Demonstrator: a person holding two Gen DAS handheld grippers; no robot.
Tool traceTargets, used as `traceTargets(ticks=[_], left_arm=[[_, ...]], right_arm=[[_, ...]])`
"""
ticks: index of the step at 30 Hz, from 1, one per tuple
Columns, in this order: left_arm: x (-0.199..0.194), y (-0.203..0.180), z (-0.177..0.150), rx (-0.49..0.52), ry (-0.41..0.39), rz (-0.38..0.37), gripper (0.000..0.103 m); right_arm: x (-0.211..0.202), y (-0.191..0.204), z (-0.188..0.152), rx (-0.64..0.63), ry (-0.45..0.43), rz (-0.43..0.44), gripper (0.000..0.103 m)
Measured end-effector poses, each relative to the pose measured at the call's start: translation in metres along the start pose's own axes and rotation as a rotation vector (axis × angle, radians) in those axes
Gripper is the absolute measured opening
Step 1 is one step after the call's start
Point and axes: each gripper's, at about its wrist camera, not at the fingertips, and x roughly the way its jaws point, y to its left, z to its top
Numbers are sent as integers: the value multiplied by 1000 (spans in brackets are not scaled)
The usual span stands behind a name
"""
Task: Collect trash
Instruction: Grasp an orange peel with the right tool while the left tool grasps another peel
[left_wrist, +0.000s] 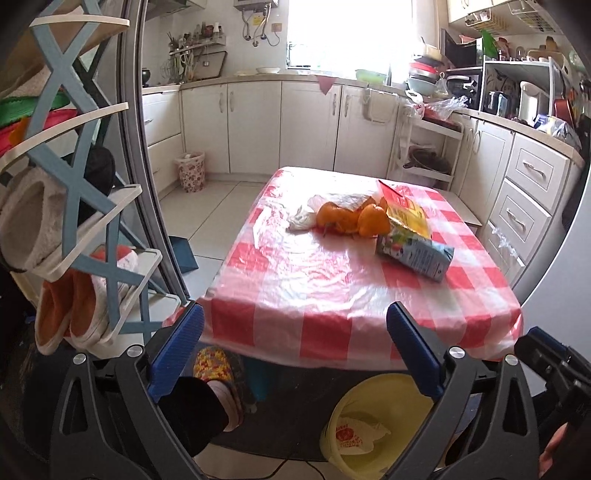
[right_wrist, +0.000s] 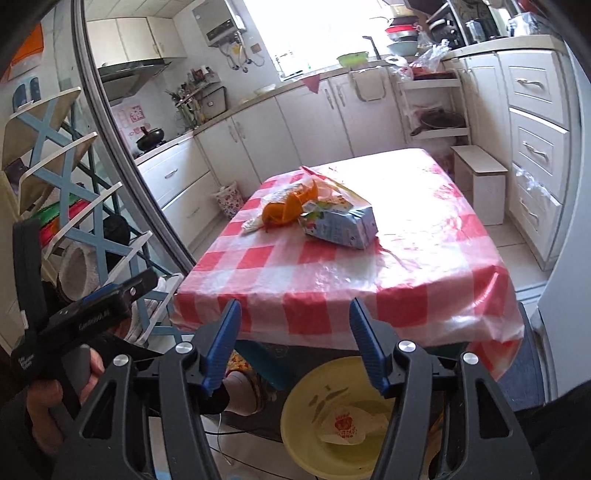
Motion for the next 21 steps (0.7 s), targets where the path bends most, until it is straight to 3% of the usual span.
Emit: traceTargets(ticks=[10,15,21], left_arm=[[35,25,54,-21,-47,72,95],[59,41,49,-97,26,73,95],[73,53,47,-138,67,67,95]], right_arm=[[69,25,59,-131,56,51,60],[131,39,94,-234,94,38,60],[201,35,117,-257,152,12,60]])
